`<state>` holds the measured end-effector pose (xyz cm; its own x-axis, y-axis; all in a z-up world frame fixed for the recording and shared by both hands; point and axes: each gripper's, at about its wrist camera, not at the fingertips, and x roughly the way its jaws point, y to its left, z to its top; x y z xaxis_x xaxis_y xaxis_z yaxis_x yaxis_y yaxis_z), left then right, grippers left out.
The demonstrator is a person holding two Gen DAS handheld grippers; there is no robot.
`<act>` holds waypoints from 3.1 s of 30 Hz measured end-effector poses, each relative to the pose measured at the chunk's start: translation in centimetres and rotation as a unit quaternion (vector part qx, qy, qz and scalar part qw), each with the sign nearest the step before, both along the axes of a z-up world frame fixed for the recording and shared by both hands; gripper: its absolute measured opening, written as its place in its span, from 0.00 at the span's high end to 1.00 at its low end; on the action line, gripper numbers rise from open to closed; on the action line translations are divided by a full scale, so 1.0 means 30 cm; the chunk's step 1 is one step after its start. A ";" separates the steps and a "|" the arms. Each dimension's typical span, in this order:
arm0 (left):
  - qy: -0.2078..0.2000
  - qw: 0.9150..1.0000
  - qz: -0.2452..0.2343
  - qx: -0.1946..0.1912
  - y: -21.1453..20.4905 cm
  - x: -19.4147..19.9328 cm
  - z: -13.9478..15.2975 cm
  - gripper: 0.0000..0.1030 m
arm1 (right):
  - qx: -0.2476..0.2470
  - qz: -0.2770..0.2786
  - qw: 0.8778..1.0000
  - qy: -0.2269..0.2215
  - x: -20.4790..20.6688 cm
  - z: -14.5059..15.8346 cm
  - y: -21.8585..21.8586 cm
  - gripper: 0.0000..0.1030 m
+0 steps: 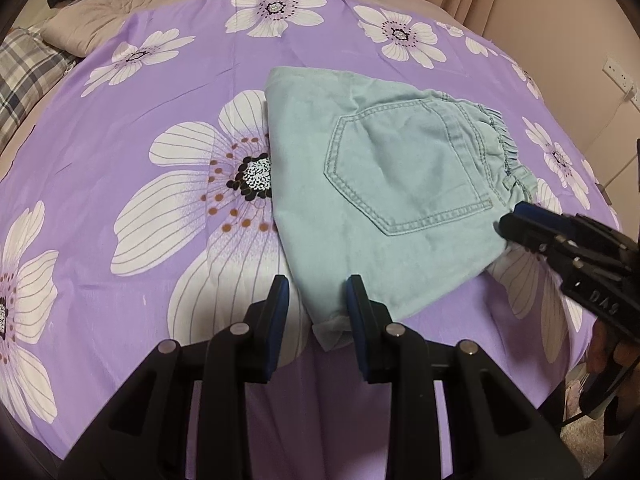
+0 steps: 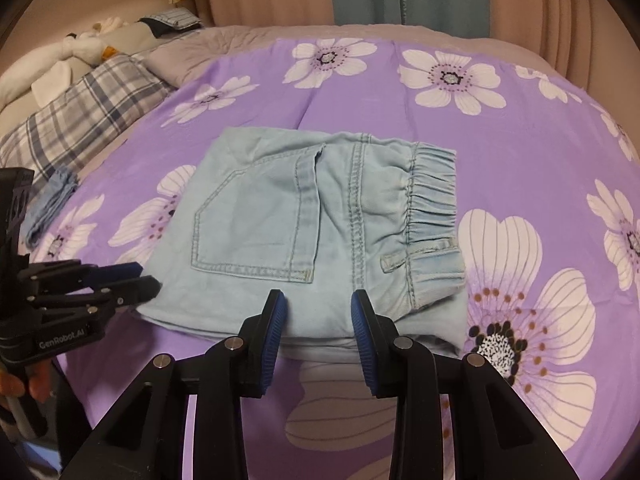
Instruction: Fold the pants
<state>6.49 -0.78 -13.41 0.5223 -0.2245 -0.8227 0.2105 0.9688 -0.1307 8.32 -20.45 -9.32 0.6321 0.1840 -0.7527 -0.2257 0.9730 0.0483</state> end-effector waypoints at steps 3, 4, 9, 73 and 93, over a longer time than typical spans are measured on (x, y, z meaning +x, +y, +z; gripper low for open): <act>0.001 1.000 0.001 -0.002 0.000 -0.008 -0.001 0.72 | 0.010 -0.002 1.000 -0.008 -0.015 0.025 -0.006 0.66; 0.001 1.000 0.001 -0.002 0.001 -0.009 -0.001 0.72 | 0.014 -0.001 1.000 -0.011 -0.018 0.029 -0.009 0.66; 0.001 1.000 0.005 -0.007 0.005 -0.018 0.000 0.72 | 0.006 -0.008 1.000 0.006 -0.003 -0.009 -0.018 0.66; 0.046 0.989 -0.002 -0.141 -0.050 0.303 -0.015 0.51 | 0.296 -0.062 0.948 0.095 0.226 -0.109 -0.293 0.37; -0.015 0.995 0.005 -0.101 -0.057 0.126 0.126 0.69 | 0.229 -0.043 0.972 0.022 0.095 0.040 -0.165 0.56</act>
<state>10.27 -2.49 -9.64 0.5484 -0.3782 -0.7458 0.2070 0.9255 -0.3171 11.16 -25.39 -8.13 0.6298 0.4542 -0.6302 -0.1326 0.8622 0.4888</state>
